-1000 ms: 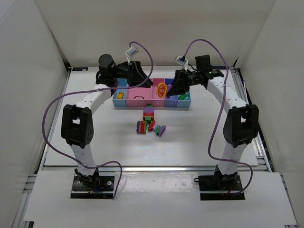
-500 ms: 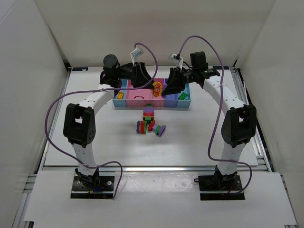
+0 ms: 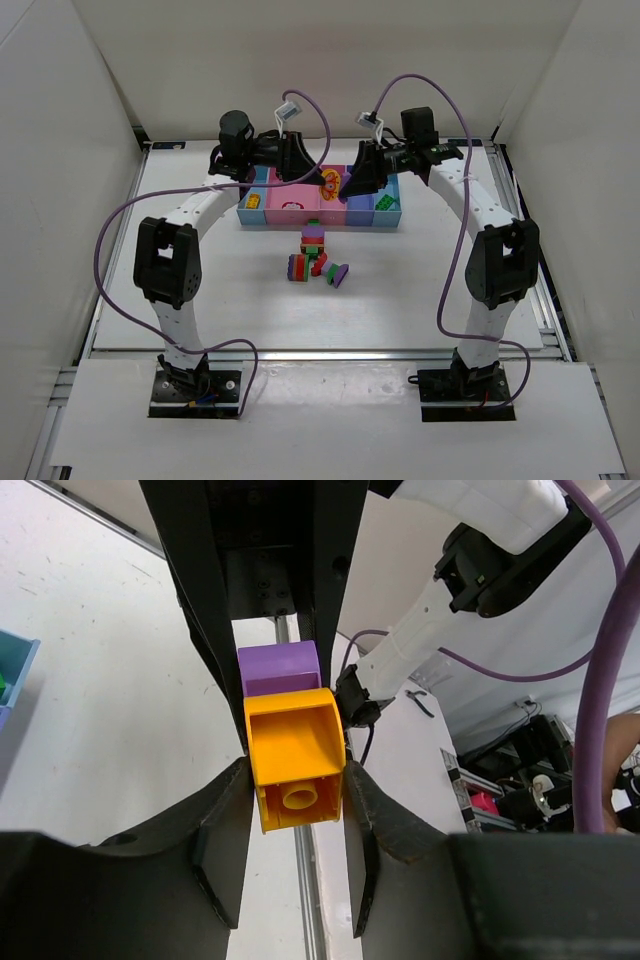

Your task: Sort the legos into containers by color

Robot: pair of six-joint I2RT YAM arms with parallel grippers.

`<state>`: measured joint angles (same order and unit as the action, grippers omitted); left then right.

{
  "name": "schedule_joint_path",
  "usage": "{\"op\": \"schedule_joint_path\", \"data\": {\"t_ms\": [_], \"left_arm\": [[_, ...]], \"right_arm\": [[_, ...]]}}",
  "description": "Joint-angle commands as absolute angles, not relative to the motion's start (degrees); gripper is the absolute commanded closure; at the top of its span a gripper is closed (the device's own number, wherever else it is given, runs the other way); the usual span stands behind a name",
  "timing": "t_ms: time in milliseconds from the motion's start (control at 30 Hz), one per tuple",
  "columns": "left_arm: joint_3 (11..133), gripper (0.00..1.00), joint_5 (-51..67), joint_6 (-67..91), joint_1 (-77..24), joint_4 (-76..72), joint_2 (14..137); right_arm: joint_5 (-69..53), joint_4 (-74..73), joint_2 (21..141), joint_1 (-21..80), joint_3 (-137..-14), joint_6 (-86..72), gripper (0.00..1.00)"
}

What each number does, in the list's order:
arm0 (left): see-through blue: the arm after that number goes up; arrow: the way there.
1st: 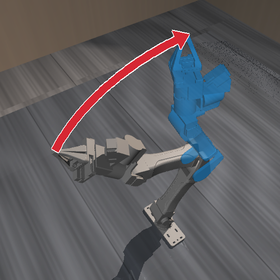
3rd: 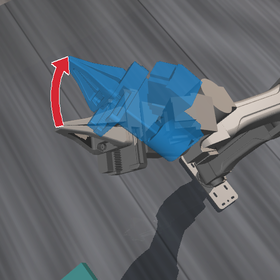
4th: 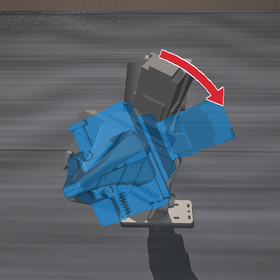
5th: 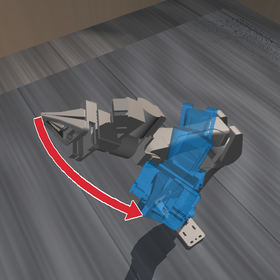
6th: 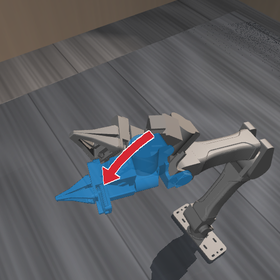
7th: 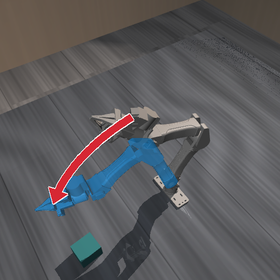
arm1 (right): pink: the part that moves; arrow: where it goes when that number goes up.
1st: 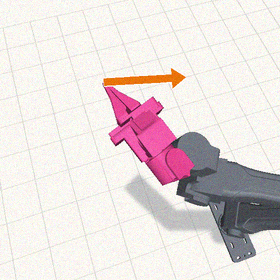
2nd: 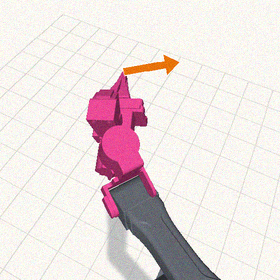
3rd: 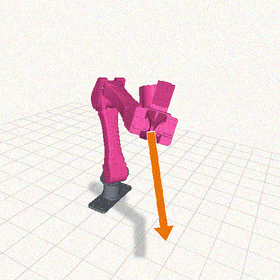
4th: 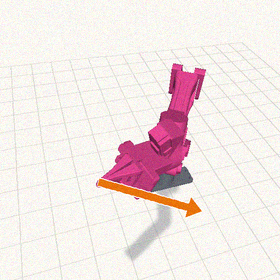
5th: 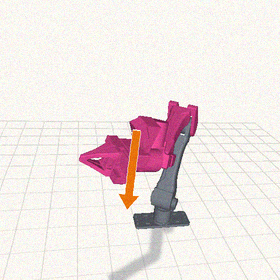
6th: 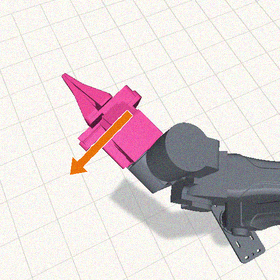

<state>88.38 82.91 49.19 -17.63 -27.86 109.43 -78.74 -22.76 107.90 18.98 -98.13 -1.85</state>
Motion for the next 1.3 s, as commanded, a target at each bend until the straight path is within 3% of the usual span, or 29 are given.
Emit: {"op": "schedule_joint_path", "data": {"t_ms": [0,100,700,900,1067,1267], "left_arm": [[89.91,0.82,83.06,46.67,-19.95,-25.49,108.81],[89.3,0.9,82.88,46.15,-19.95,-25.31,108.55],[81.48,0.9,82.35,44.38,-15.47,-25.23,104.59],[80.86,0.9,81.3,44.03,-14.86,-25.22,104.33],[80.42,0.9,76.05,39.58,-12.66,-20.67,102.49],[78.66,0.9,62.89,25.35,-11.25,-4.77,95.98]], "right_arm": [[-72.6,-20.13,107.32,20.48,-100.02,-2.99,1.0],[-71.54,-21.7,106.61,20.3,-99.06,-1.5,1.0],[-77.69,-25.93,99.32,7.91,-91.67,2.81,1.0],[-72.18,-29.44,98.96,7.56,-90.88,7.2,1.0],[-60.67,-30.06,98.97,9.05,-91.58,7.91,1.0],[-59.41,-28.74,98.96,9.23,-91.32,6.77,1.0]]}}
